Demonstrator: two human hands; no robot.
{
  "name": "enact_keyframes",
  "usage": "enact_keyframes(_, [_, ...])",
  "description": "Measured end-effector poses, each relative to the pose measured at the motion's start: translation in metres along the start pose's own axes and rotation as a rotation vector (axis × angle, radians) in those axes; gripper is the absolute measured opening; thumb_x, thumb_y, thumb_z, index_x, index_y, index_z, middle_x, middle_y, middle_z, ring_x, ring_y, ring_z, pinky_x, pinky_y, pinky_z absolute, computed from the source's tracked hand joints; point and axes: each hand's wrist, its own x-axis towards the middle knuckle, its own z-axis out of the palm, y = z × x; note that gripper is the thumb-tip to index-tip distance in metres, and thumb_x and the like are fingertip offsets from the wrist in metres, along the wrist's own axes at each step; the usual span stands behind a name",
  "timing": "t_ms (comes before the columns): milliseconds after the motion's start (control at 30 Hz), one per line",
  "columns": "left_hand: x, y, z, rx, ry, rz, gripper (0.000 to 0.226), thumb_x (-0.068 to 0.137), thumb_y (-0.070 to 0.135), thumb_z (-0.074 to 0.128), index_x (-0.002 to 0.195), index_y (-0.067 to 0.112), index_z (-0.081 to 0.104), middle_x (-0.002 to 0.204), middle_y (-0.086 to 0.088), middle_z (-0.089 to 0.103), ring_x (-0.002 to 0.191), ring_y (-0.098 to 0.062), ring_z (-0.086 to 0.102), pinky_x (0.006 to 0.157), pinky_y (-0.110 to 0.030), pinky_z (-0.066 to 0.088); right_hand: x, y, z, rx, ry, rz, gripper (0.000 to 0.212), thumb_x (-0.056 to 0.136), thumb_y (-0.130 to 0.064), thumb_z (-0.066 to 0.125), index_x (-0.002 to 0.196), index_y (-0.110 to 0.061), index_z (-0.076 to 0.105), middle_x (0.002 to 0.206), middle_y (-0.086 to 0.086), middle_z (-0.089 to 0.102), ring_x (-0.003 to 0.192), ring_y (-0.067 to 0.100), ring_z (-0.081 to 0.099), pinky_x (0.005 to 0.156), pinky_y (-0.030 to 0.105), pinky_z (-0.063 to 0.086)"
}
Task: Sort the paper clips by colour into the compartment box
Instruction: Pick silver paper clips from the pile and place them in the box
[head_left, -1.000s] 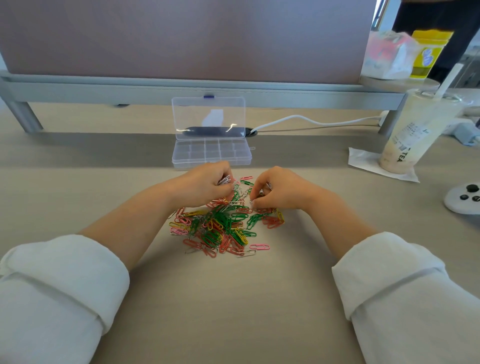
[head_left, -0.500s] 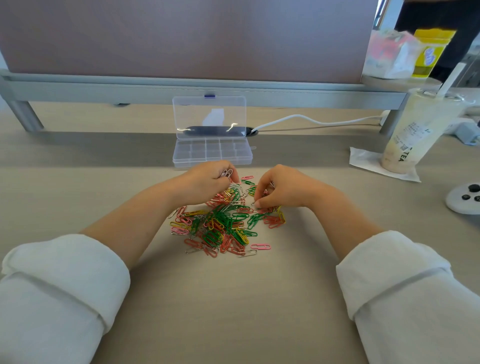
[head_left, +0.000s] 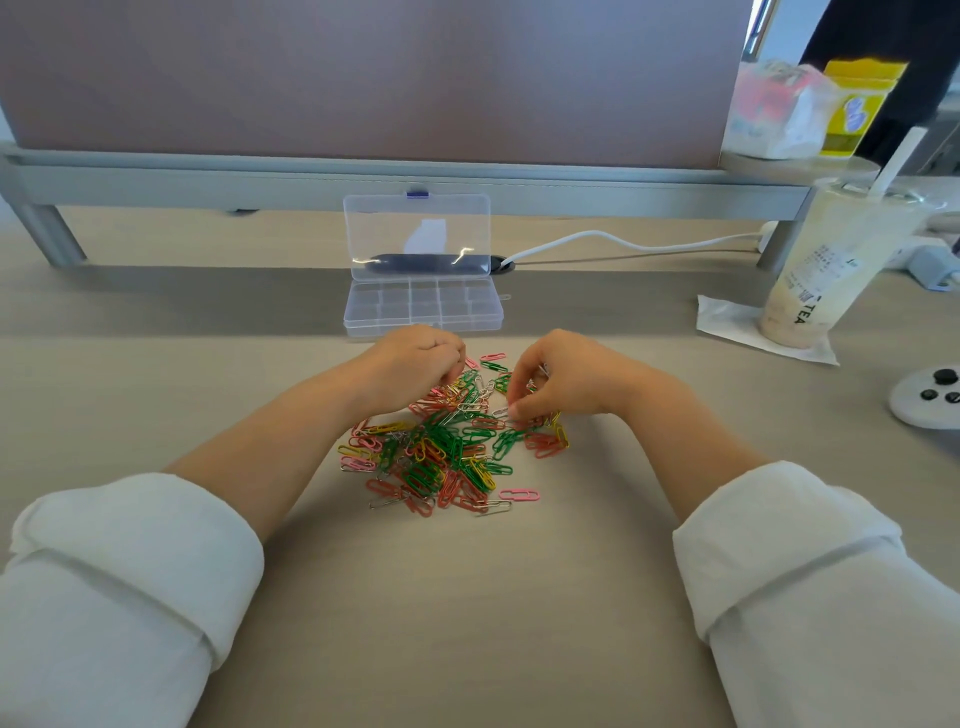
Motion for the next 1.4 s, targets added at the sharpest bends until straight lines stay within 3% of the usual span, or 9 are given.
enact_keyframes(133, [-0.001,0.004,0.003,-0.007,-0.008,0.003,0.035,0.09,0.008,0.032,0.055,0.011,0.032,0.056,-0.003,0.028,0.052,-0.014,0.025,0.054,-0.027,0.024,0.001,-0.003,0.004,-0.043,-0.036,-0.009,0.014,0.079,-0.023,0.072,0.09,-0.014,0.072,0.063,-0.014,0.047,0.059,0.001,0.044,0.052,0.014,0.031])
enact_keyframes(300, [0.0,0.001,0.003,-0.01,-0.015,0.01,0.036,0.088,0.009,0.032,0.053,0.014,0.028,0.056,-0.004,0.027,0.054,-0.017,0.024,0.058,-0.035,0.023,0.002,-0.004,0.005,-0.036,-0.039,-0.008,0.012,0.084,-0.018,0.066,0.092,-0.01,0.07,0.065,-0.012,0.048,0.06,0.001,0.044,0.053,0.014,0.033])
enact_keyframes(533, [0.001,0.001,0.005,0.112,0.018,0.023,0.047,0.099,0.031,0.028,0.055,0.015,0.031,0.054,-0.001,0.028,0.051,-0.016,0.026,0.055,-0.03,0.023,0.002,-0.001,0.0,0.012,-0.007,0.069,0.013,0.083,-0.015,0.061,0.088,-0.007,0.07,0.082,0.004,0.063,0.071,0.013,0.053,0.057,0.019,0.041])
enact_keyframes(667, [0.006,-0.005,0.006,0.271,0.027,0.044,0.046,0.1,0.034,0.027,0.059,0.013,0.035,0.057,-0.003,0.037,0.054,-0.015,0.033,0.052,-0.029,0.026,0.0,-0.003,0.001,-0.002,-0.025,0.019,0.006,0.079,-0.019,0.07,0.084,-0.015,0.07,0.064,-0.01,0.05,0.058,0.003,0.045,0.051,0.017,0.033])
enact_keyframes(900, [0.008,-0.009,0.005,0.297,0.004,0.102,0.03,0.099,0.029,0.034,0.084,0.024,0.059,0.071,0.015,0.049,0.07,-0.004,0.049,0.068,-0.029,0.036,0.002,-0.004,0.006,-0.056,-0.089,-0.015,0.014,0.08,-0.023,0.071,0.089,-0.013,0.071,0.065,-0.012,0.05,0.061,0.001,0.046,0.054,0.014,0.033])
enact_keyframes(1033, [0.006,-0.01,0.004,0.268,-0.001,0.098,0.026,0.098,0.03,0.039,0.092,0.028,0.064,0.081,0.005,0.064,0.074,-0.02,0.061,0.072,-0.035,0.049,0.003,-0.003,0.004,-0.06,-0.05,-0.012,0.015,0.087,-0.022,0.062,0.093,-0.011,0.069,0.067,-0.011,0.05,0.062,0.002,0.045,0.054,0.013,0.033])
enact_keyframes(1133, [0.005,-0.006,0.004,0.31,0.009,0.093,0.025,0.095,0.034,0.045,0.097,0.026,0.068,0.089,0.004,0.067,0.073,-0.011,0.056,0.066,-0.027,0.043,0.003,0.0,0.002,-0.031,-0.015,0.008,0.016,0.089,-0.02,0.058,0.094,-0.008,0.068,0.075,-0.003,0.057,0.071,0.012,0.051,0.055,0.013,0.035])
enact_keyframes(1233, [0.003,-0.003,0.008,0.375,0.01,0.125,0.024,0.088,0.041,0.056,0.101,0.026,0.069,0.103,0.004,0.068,0.092,-0.012,0.059,0.081,-0.029,0.047,0.004,0.002,0.002,-0.031,0.013,0.022,0.019,0.091,-0.019,0.055,0.097,-0.006,0.068,0.084,0.002,0.06,0.077,0.014,0.051,0.056,0.012,0.034])
enact_keyframes(1400, [0.004,0.006,0.016,0.521,-0.02,0.192,0.027,0.079,0.044,0.066,0.104,0.034,0.069,0.101,0.005,0.069,0.089,-0.012,0.059,0.081,-0.03,0.049,0.004,0.004,0.0,-0.014,0.026,0.051,0.01,0.086,-0.02,0.063,0.09,-0.013,0.069,0.065,-0.011,0.05,0.06,0.001,0.046,0.048,0.011,0.033])
